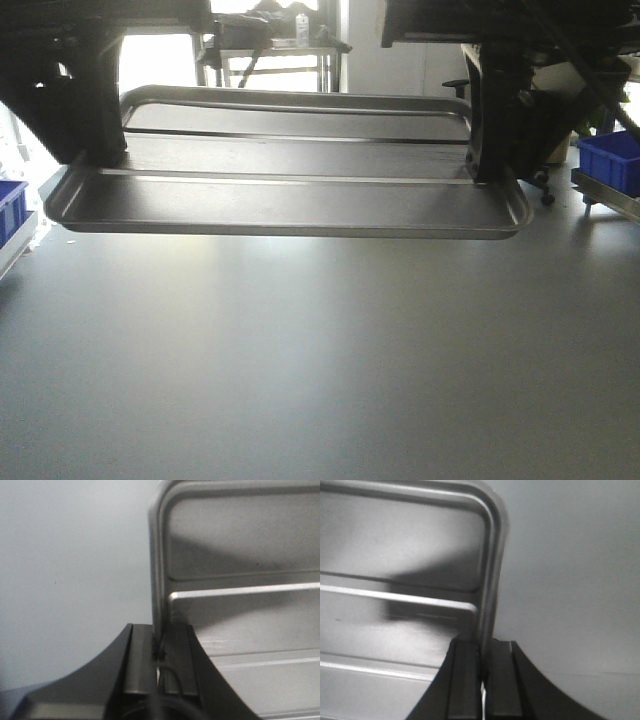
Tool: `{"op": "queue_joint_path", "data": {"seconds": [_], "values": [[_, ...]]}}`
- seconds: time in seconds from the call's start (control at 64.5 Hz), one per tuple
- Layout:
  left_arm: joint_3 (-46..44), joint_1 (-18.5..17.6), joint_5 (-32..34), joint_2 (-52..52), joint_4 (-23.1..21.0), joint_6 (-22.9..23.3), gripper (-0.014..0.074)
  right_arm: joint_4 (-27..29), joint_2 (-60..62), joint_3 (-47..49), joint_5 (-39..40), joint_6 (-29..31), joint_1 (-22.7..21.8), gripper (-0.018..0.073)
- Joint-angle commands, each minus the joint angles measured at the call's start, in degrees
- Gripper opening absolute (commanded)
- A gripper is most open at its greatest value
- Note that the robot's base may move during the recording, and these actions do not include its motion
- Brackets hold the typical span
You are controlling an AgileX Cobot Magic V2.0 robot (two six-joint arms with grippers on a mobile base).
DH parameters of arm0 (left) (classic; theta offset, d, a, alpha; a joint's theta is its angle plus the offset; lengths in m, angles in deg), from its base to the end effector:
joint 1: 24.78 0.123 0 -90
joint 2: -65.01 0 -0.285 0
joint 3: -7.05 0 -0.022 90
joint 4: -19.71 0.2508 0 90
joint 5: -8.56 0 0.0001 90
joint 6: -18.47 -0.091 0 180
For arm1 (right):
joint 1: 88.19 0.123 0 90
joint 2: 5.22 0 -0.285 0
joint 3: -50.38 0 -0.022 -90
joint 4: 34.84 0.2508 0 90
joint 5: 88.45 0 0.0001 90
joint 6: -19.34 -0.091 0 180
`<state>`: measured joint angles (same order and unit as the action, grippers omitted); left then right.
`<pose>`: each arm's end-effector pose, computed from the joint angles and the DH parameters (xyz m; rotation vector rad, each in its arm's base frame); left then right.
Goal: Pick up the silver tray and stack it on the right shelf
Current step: 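Hold the tray level with both grippers while the base drives to another shelf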
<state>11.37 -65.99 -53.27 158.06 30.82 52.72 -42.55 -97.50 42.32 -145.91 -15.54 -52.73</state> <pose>0.2352 -0.1854 0.3136 0.2487 2.7286 -0.1036 0.2474 0.1636 0.3008 -0.0829 2.7467 0.1669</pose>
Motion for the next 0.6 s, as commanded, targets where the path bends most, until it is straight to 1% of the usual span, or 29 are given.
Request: {"op": "queue_joint_path", "data": {"seconds": [0.0, 0.589], "values": [[-1.73, -0.65, 0.77, -2.00, 0.45, -1.08, -0.0095, -1.43, 2.43, 1.58, 3.10, 1.24, 0.04, 0.0056], [-1.73, -0.65, 0.77, -2.00, 0.30, -1.08, -0.0095, -1.43, 2.43, 1.58, 3.26, 1.24, 0.02, 0.0056]]}}
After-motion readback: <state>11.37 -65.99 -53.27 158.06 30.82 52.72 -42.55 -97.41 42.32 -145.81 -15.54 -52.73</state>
